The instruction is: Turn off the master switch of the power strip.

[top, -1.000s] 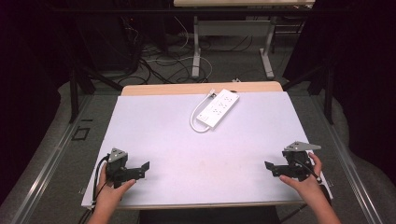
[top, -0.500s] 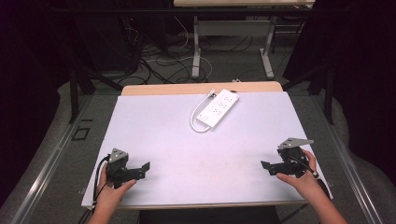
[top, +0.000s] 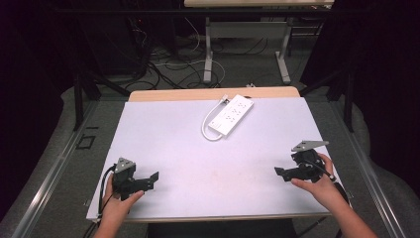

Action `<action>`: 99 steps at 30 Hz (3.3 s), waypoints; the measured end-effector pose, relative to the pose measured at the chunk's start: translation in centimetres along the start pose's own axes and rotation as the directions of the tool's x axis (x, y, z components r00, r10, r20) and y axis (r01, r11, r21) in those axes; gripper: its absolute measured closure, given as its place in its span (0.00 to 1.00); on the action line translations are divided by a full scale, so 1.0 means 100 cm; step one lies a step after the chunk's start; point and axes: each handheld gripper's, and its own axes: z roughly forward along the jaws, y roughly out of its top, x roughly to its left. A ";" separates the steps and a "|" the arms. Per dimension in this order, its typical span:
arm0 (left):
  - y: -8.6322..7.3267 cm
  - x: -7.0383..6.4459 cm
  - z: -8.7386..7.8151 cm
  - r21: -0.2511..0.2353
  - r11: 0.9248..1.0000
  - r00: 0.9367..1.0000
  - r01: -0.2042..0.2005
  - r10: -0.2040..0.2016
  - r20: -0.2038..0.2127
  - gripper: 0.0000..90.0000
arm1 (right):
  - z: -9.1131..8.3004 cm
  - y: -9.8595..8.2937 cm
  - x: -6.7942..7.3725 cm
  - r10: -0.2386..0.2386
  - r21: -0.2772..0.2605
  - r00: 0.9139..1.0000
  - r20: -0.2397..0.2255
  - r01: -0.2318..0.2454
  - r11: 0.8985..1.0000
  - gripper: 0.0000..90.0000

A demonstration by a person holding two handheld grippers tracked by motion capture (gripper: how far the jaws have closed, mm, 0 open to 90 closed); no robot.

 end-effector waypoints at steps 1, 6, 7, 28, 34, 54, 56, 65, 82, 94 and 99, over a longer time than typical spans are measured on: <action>0.000 0.000 0.000 -0.008 1.000 1.000 0.004 -0.004 -0.006 0.04 | 0.000 0.000 0.000 0.000 0.000 1.000 0.000 0.000 1.000 0.20; 0.000 0.001 -0.001 -0.013 1.000 1.000 0.015 -0.015 0.000 0.04 | 0.000 0.009 0.002 -0.014 0.008 1.000 -0.001 0.014 1.000 0.20; 0.000 0.001 -0.001 -0.013 1.000 1.000 0.014 -0.014 -0.002 0.04 | 0.000 0.011 0.002 -0.022 0.008 1.000 -0.011 0.022 1.000 0.20; 0.000 0.002 -0.002 -0.033 0.999 1.000 0.026 -0.026 0.002 0.01 | 0.004 0.062 0.012 -0.071 0.012 0.997 -0.032 0.072 0.997 0.20; 0.000 0.002 -0.003 -0.042 0.999 1.000 0.027 -0.027 -0.002 0.01 | 0.012 0.075 0.016 -0.077 0.029 0.996 -0.038 0.079 0.996 0.22; 0.000 0.003 -0.003 -0.040 0.999 1.000 0.018 -0.018 0.003 0.01 | 0.039 0.122 0.022 -0.082 0.062 0.996 -0.017 0.083 0.995 0.24; 0.000 0.003 -0.003 -0.040 0.999 1.000 0.018 -0.018 0.004 0.01 | 0.043 0.128 0.022 -0.081 0.053 0.997 -0.011 0.081 0.995 0.24; 0.000 0.003 -0.003 -0.038 0.999 1.000 0.017 -0.017 0.003 0.01 | 0.054 0.141 0.023 -0.078 0.039 0.997 0.010 0.078 0.996 0.24; -0.001 0.004 -0.002 -0.035 0.999 1.000 0.015 -0.014 0.005 0.01 | 0.077 0.163 0.023 -0.028 0.027 0.999 0.029 0.027 0.999 0.24; -0.001 0.004 -0.002 -0.038 0.999 1.000 0.012 -0.012 0.007 0.01 | 0.090 0.178 0.026 -0.035 0.017 0.999 0.036 0.035 0.999 0.24; -0.001 0.005 -0.002 -0.028 1.000 1.000 0.012 -0.012 0.009 0.00 | 0.097 0.182 0.027 -0.023 0.032 0.999 0.049 0.021 0.999 0.24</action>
